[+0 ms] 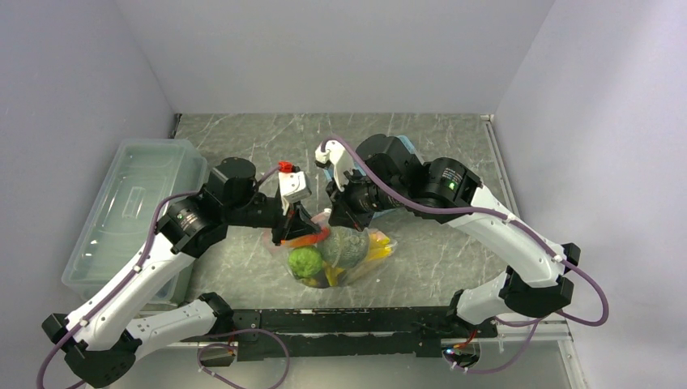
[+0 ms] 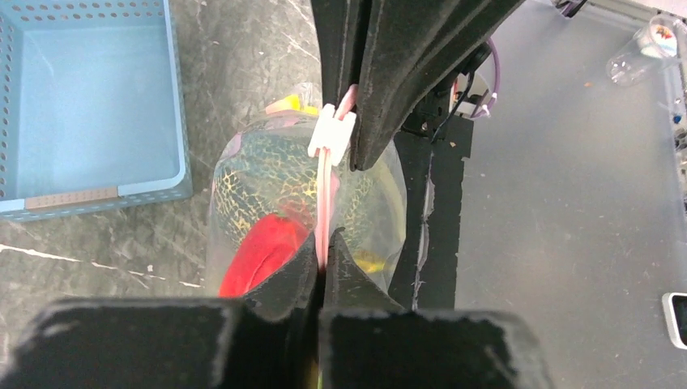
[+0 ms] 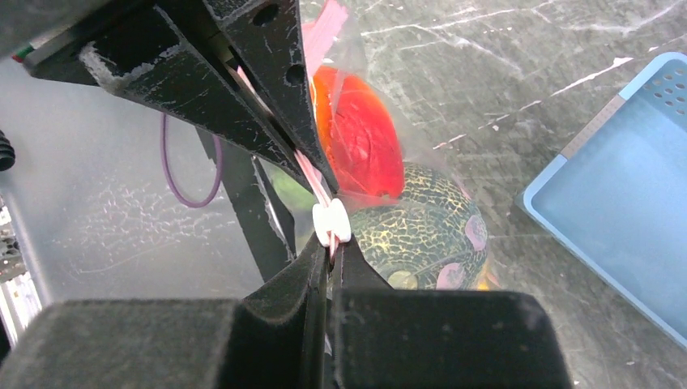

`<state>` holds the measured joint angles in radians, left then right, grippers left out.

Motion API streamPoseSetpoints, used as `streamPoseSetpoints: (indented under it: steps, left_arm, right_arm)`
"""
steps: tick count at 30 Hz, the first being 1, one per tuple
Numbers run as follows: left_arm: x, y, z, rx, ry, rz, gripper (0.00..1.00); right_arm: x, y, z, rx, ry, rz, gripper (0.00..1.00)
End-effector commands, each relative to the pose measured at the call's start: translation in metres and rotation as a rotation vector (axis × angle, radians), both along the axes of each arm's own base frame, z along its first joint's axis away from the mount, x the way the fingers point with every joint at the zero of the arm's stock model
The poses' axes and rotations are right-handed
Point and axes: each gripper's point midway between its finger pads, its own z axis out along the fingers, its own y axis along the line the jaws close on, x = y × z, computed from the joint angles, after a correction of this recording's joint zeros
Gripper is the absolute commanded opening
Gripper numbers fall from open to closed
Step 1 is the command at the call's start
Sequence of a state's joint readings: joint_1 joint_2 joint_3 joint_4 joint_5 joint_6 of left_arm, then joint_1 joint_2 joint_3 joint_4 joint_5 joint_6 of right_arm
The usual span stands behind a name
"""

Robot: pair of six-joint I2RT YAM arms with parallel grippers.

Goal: Place the food in the zip-top bag and seal the zipper
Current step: Zip the zipper food storage bag.

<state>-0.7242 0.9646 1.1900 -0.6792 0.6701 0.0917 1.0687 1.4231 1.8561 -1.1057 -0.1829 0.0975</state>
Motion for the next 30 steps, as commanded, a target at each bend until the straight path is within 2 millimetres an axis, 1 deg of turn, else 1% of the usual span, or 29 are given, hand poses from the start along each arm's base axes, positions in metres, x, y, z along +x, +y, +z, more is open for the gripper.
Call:
streamPoseSetpoints:
  steps: [1,5,8,10,12,15,16,19,26,30]
  left_arm:
    - [-0.004,0.0,0.012,-0.009,-0.034,-0.029,0.0]
    - [-0.006,0.001,0.02,-0.023,-0.045,-0.034,0.0]
    - [-0.01,0.001,0.028,-0.048,-0.053,-0.047,0.0]
    - [-0.014,0.001,0.033,-0.061,-0.056,-0.064,0.0]
    - [-0.018,0.001,0.036,-0.071,-0.057,-0.079,0.0]
    - [-0.022,0.001,0.04,-0.078,-0.057,-0.098,0.0]
    - [-0.024,0.001,0.042,-0.081,-0.056,-0.106,0.0]
    - [-0.026,0.001,0.045,-0.085,-0.052,-0.12,0.0]
    - [-0.032,-0.001,0.051,-0.09,-0.036,-0.163,0.0]
    - [-0.035,-0.002,0.053,-0.094,-0.031,-0.181,0.0]
  right_arm:
    - [0.002,0.001,0.036,0.124,-0.067,-0.008,0.0]
    - [-0.002,-0.003,0.037,0.141,-0.086,0.009,0.0]
    - [-0.003,-0.007,0.036,0.157,-0.112,0.024,0.14]
    - [-0.006,-0.009,0.039,0.185,-0.139,0.037,0.34]
    - [-0.009,-0.011,0.043,0.224,-0.174,0.064,0.51]
    - [-0.014,-0.015,0.048,0.275,-0.23,0.103,0.59]
    - [-0.017,-0.016,0.054,0.302,-0.254,0.121,0.61]
    - [-0.023,-0.016,0.054,0.331,-0.276,0.164,0.64]
    - [-0.023,-0.01,0.045,0.348,-0.339,0.224,0.64]
    - [-0.026,-0.003,0.045,0.367,-0.35,0.272,0.64]
